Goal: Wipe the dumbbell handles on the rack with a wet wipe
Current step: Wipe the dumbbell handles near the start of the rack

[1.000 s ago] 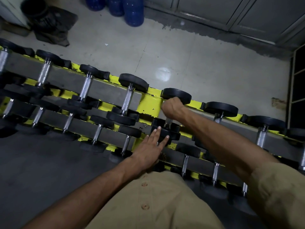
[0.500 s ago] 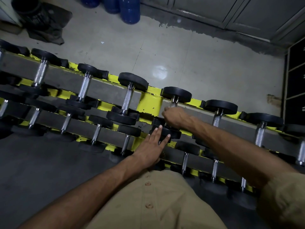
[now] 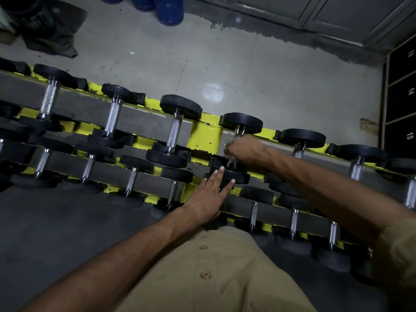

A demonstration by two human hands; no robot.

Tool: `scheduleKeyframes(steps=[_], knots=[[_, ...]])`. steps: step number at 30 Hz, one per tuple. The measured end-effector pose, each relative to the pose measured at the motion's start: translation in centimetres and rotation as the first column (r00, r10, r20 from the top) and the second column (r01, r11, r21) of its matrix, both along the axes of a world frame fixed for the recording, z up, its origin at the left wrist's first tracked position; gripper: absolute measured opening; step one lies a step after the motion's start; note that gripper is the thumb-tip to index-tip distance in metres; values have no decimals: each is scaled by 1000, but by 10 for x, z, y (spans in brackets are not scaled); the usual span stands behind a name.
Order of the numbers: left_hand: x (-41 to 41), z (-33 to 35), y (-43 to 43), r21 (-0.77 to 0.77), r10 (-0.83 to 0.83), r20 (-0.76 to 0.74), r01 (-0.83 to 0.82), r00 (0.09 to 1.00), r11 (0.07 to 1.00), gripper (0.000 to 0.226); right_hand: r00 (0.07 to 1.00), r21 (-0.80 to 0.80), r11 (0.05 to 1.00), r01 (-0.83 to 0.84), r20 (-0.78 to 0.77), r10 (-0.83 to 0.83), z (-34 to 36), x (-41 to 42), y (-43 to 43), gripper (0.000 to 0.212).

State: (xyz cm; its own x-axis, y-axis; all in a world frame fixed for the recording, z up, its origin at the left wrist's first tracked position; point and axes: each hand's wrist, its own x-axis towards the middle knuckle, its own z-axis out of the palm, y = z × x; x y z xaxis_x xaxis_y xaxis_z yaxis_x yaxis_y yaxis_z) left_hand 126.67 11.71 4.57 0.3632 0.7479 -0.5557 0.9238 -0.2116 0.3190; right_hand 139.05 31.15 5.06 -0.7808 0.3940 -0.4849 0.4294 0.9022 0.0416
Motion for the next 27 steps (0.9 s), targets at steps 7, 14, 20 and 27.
scheduleKeyframes(steps=[7, 14, 20, 27], knots=[[-1, 0, -1, 16, -16, 20, 16, 1000, 1000, 102, 952, -170, 961, 219, 253, -172, 0, -27, -24, 20], [-3, -2, -3, 27, -4, 57, 2, 998, 1000, 100, 845, -317, 852, 416, 481, -234, 10, -51, -6, 14], [-2, -2, -4, 28, -3, 56, 2, 998, 1000, 99, 888, -204, 934, 295, 420, -189, 2, -43, -21, 24], [-1, -3, -3, 33, -12, 42, 11, 999, 999, 101, 988, -194, 970, 144, 82, -130, -7, -11, -17, 18]])
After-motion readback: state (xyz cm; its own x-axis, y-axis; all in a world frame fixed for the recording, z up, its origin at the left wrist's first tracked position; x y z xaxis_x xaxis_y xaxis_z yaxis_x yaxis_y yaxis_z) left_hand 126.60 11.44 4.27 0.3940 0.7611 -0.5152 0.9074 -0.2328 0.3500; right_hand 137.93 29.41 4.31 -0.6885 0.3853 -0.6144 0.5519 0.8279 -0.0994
